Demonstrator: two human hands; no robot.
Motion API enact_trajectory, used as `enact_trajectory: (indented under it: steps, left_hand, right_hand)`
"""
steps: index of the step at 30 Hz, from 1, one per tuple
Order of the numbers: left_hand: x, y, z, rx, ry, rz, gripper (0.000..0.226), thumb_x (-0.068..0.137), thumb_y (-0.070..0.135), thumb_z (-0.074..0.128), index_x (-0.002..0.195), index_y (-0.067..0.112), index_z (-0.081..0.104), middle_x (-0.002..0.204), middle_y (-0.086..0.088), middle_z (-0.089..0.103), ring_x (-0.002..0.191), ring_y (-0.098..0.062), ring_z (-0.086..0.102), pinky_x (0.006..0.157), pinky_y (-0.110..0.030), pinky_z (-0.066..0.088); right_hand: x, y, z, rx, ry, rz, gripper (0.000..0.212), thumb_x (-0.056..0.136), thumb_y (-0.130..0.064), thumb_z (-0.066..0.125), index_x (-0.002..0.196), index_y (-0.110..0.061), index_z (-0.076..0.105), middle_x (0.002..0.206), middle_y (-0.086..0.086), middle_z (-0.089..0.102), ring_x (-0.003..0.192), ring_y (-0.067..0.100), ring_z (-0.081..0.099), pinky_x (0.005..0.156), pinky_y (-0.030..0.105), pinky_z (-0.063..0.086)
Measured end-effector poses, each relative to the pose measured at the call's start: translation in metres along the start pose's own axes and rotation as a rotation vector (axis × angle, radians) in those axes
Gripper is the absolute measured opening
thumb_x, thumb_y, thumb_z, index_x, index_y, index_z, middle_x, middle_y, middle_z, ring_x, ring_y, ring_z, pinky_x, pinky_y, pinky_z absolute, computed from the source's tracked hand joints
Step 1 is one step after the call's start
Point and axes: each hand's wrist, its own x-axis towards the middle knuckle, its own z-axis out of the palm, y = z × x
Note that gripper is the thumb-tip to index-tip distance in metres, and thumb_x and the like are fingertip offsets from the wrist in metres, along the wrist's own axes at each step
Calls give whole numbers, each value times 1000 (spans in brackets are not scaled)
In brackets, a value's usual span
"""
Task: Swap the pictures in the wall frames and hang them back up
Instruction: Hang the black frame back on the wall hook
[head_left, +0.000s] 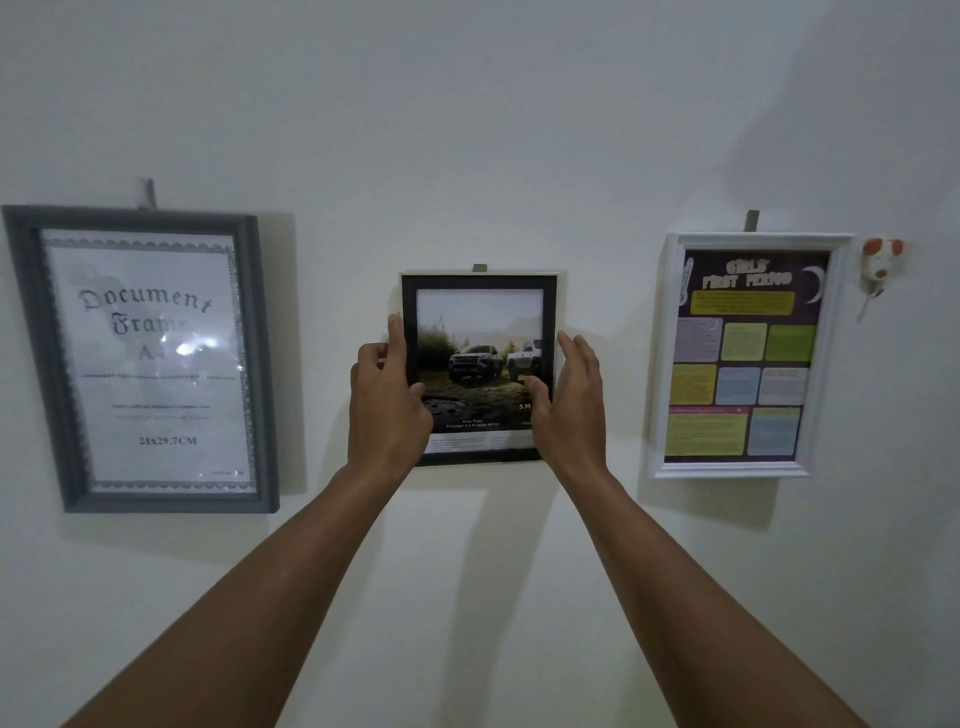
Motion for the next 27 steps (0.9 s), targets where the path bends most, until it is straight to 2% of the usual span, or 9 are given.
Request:
enact_trajectory:
  steps: [7, 16, 20, 24, 27]
  left_hand:
    - [-3, 1, 1, -1, 12, 0, 84, 90, 4, 62, 155, 20, 12, 134, -11, 40, 123, -25, 44, 97, -37, 50]
    - [-2, 2, 0, 1, 6, -8, 79, 91, 7, 60, 155, 19, 15, 132, -11, 40, 115, -26, 49, 93, -39, 52]
    - [-2, 1, -3, -3, 18, 10, 75, 91, 8, 61, 153, 18, 19, 131, -12, 42, 119, -27, 47, 92, -34, 49]
    - [-10, 1, -9, 11, 66, 28, 67, 95, 19, 58, 152, 12, 24, 132, -13, 47, 122, -27, 46, 98, -36, 45]
    - [-22, 6, -15, -1, 115, 75, 57, 96, 27, 56, 147, 10, 36, 131, -10, 53, 120, -24, 49, 97, -27, 40]
  right_hand:
    - [-1, 1, -2, 0, -26, -2, 59, 102, -27, 52, 155, -20, 26, 163, 0, 21, 152, 13, 9, 123, 34, 18]
    - [-1, -1, -6, 0, -39, -8, 57, 103, -32, 47, 155, -21, 25, 163, -1, 21, 152, 12, 9, 122, 32, 17]
    - [-2, -1, -9, -11, -57, -10, 57, 103, -32, 47, 155, -20, 25, 163, -2, 21, 152, 12, 9, 123, 33, 16]
    - [-5, -5, -19, -27, -72, -5, 59, 103, -34, 48, 155, -17, 26, 161, -1, 28, 149, 13, 20, 121, 31, 21]
    - [-10, -9, -34, -81, -82, 17, 55, 103, -35, 48, 152, -15, 33, 156, 2, 38, 144, 16, 33, 112, 25, 25]
